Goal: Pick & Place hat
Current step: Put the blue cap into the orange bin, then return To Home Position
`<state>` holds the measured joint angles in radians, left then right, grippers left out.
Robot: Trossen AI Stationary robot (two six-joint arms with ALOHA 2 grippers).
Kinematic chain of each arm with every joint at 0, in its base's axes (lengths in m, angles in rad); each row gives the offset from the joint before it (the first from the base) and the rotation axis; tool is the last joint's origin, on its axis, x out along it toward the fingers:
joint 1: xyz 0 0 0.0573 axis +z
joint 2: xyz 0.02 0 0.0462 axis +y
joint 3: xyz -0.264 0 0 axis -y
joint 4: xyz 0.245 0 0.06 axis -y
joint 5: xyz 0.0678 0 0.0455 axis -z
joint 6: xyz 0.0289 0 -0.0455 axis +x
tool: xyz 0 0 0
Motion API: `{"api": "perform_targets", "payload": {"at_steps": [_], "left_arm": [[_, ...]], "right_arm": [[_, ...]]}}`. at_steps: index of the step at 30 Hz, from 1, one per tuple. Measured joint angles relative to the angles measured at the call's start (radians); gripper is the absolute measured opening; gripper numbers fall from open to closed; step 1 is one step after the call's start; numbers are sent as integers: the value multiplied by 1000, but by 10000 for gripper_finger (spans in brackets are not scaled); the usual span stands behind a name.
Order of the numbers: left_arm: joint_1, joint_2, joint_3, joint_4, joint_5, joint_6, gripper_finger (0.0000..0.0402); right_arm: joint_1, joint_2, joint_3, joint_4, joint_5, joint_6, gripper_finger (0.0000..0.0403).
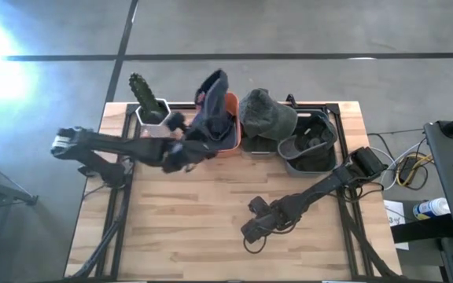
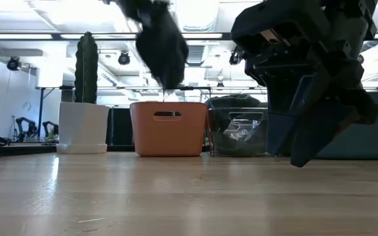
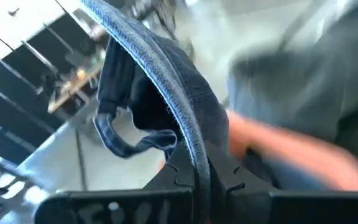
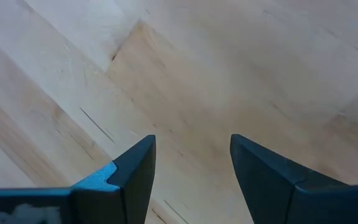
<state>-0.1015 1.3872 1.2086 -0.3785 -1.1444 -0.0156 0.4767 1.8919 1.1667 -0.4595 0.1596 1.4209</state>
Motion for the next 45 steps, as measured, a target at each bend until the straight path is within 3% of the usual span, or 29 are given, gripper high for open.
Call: {"api": "perform_targets", "payload": {"at_steps": [5, 12, 17, 22, 27, 33, 39, 45], "left_arm": [[97, 153, -12, -135, 208, -135, 6], [151, 370, -23, -132, 233, -19, 15], [142, 407, -5, -145, 170, -38, 54], [131, 350, 24, -180, 236, -62, 78], [127, 247, 93, -321, 317, -221, 91], [75, 94, 149, -407, 340, -353, 94], [-38, -54, 144, -429, 456, -519, 94], [-246, -188, 119, -436, 373, -632, 94]], "right_arm": [[3, 0, 1, 0, 0, 18, 203], [3, 0, 2, 1, 0, 19, 203], [3, 0, 2, 1, -1, 24, 203], [3, 0, 2, 0, -1, 24, 203], [3, 0, 2, -1, -3, -2, 203], [3, 0, 2, 1, -3, -45, 203], [3, -9, 2, 6, 4, -94, 203], [-6, -106, 2, 10, 108, -222, 203]]}}
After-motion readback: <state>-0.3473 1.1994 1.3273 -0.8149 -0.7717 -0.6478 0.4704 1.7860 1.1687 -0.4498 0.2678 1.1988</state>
